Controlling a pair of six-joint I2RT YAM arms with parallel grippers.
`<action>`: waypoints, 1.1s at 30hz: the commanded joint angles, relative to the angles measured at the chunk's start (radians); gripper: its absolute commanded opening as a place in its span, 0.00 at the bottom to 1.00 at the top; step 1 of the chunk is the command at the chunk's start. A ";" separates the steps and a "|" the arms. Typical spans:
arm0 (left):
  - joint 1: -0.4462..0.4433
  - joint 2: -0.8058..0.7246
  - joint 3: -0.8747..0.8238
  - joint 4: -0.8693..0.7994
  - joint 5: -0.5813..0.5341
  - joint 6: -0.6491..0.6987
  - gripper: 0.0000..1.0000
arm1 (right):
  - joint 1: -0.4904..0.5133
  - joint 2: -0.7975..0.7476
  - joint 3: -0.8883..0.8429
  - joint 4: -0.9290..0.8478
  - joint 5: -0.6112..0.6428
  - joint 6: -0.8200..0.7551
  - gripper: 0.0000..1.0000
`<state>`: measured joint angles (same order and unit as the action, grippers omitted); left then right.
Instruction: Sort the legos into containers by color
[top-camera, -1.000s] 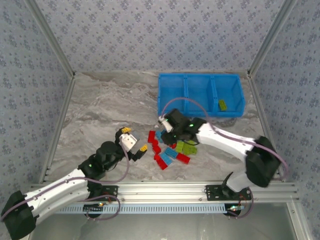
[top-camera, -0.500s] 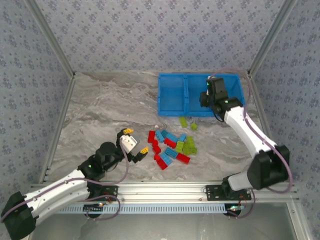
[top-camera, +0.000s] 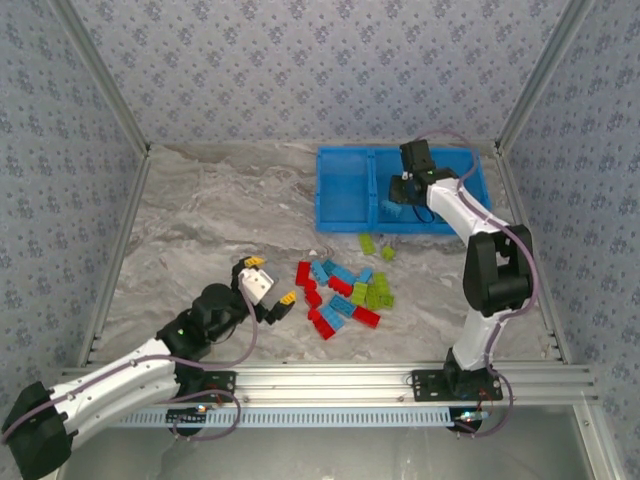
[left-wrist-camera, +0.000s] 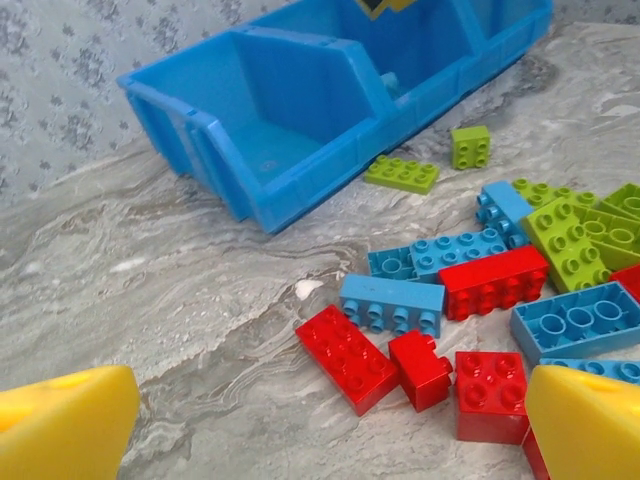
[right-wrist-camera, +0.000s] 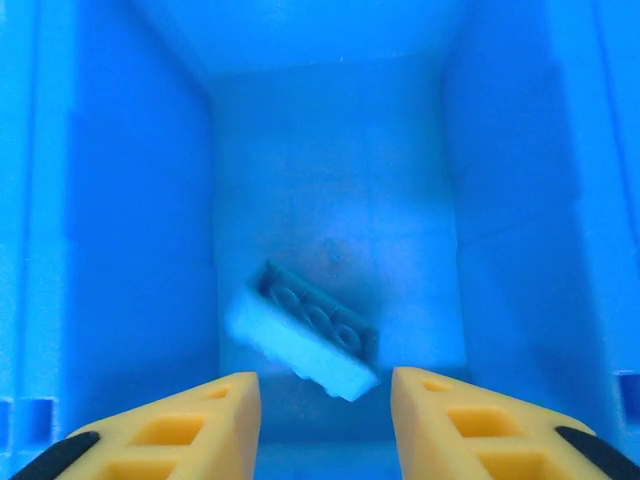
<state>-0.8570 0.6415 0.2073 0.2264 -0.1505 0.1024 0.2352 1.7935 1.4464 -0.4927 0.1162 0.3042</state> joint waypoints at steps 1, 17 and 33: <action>0.010 0.008 0.039 0.004 -0.049 -0.072 0.99 | 0.003 -0.125 -0.004 -0.073 -0.007 0.057 0.44; 0.135 0.665 0.560 -0.453 0.099 -0.768 0.87 | 0.567 -0.668 -0.386 -0.264 -0.070 0.234 0.74; 0.088 1.045 0.691 -0.396 0.079 -0.754 0.55 | 0.623 -0.635 -0.392 -0.313 0.050 0.243 0.80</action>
<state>-0.7662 1.6619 0.8707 -0.1806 -0.0605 -0.6533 0.8528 1.1492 1.0626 -0.7830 0.1360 0.5354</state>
